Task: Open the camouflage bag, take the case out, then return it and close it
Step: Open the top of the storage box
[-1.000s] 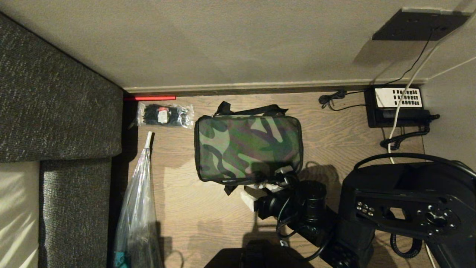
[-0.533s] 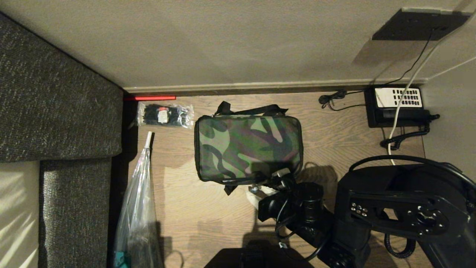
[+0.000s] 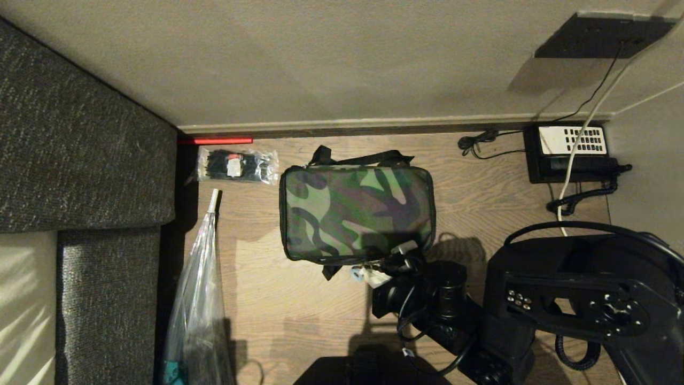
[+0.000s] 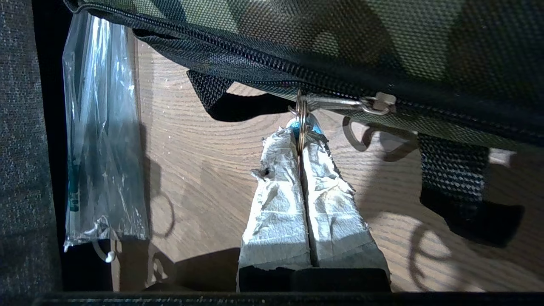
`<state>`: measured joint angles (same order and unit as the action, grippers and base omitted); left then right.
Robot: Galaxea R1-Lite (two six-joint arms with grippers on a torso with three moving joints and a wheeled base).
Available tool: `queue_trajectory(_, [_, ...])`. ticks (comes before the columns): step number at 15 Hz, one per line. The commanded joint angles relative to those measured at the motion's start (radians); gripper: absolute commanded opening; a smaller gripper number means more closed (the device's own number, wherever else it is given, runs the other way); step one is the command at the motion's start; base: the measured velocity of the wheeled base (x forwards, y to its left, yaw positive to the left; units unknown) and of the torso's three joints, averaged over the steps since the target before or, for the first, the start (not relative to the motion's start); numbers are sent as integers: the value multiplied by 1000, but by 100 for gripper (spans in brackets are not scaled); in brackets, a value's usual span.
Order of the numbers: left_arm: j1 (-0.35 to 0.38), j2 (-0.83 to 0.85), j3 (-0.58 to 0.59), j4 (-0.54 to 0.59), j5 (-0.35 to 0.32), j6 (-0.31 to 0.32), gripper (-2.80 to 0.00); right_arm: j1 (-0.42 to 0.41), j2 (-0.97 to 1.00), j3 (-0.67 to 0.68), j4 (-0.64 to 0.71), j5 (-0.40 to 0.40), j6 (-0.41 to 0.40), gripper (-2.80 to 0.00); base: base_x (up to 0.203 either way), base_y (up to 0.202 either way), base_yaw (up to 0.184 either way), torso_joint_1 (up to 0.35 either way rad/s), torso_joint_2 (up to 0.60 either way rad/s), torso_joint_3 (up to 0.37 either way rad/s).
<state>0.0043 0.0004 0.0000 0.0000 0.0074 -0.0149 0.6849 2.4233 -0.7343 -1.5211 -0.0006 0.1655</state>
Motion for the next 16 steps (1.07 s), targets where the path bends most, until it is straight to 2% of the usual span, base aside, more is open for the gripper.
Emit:
queue_trajectory(1, [0,-2,3,0,0,0,-280,-1,-21,11,-9,0,4,-280,0,0,0,0,0,0])
queue_trajectory(5, [0,-2,3,0,0,0,-280,-12,-169,141,-9,13,6,-280,0,0,0,0,0,0])
queue_trajectory(16, [0,-2,3,0,0,0,-280,-56,-241,303,-9,9,2,-280,0,0,0,0,0,0])
